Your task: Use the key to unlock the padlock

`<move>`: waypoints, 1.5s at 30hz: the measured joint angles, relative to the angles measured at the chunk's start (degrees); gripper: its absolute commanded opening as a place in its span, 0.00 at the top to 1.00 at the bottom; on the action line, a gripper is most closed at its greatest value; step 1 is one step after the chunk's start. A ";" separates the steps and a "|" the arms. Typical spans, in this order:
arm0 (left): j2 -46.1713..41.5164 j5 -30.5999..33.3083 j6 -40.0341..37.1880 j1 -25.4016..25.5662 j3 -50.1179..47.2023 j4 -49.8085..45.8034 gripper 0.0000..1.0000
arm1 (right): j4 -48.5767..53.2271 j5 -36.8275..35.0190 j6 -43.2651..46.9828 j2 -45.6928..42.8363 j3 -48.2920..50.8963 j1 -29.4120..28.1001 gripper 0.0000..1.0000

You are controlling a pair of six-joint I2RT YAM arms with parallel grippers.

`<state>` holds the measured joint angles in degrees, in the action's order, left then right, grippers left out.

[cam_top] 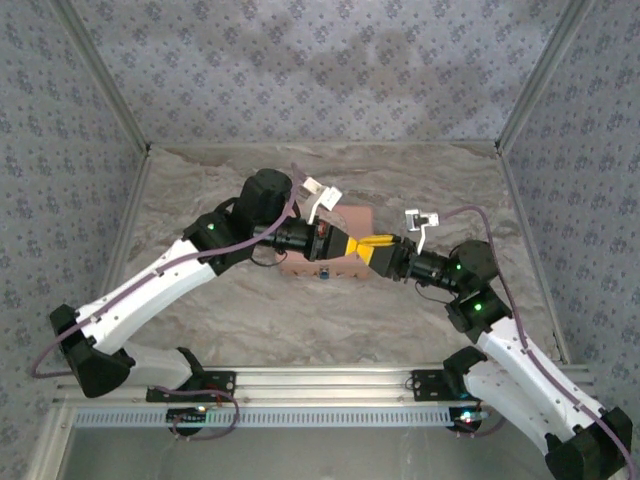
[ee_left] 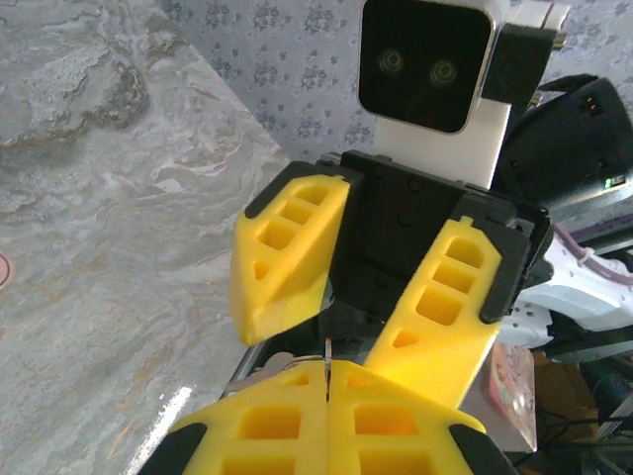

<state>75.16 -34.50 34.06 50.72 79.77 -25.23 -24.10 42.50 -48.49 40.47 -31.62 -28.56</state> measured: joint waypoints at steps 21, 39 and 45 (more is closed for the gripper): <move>-1.25 -0.37 1.86 -0.13 -2.19 3.65 1.00 | -1.31 -0.02 0.07 -0.46 0.07 -0.70 1.00; -2.60 -0.20 2.23 -0.20 -4.20 5.75 0.87 | 0.15 -0.76 3.17 -1.05 -0.22 -1.09 1.00; -6.01 3.28 4.11 -3.52 -7.34 5.97 0.47 | 5.90 -1.99 6.47 -1.11 -2.32 -1.05 1.00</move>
<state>69.14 -31.22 38.17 47.20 72.42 -19.27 -18.20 40.51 -42.02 39.35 -33.93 -29.61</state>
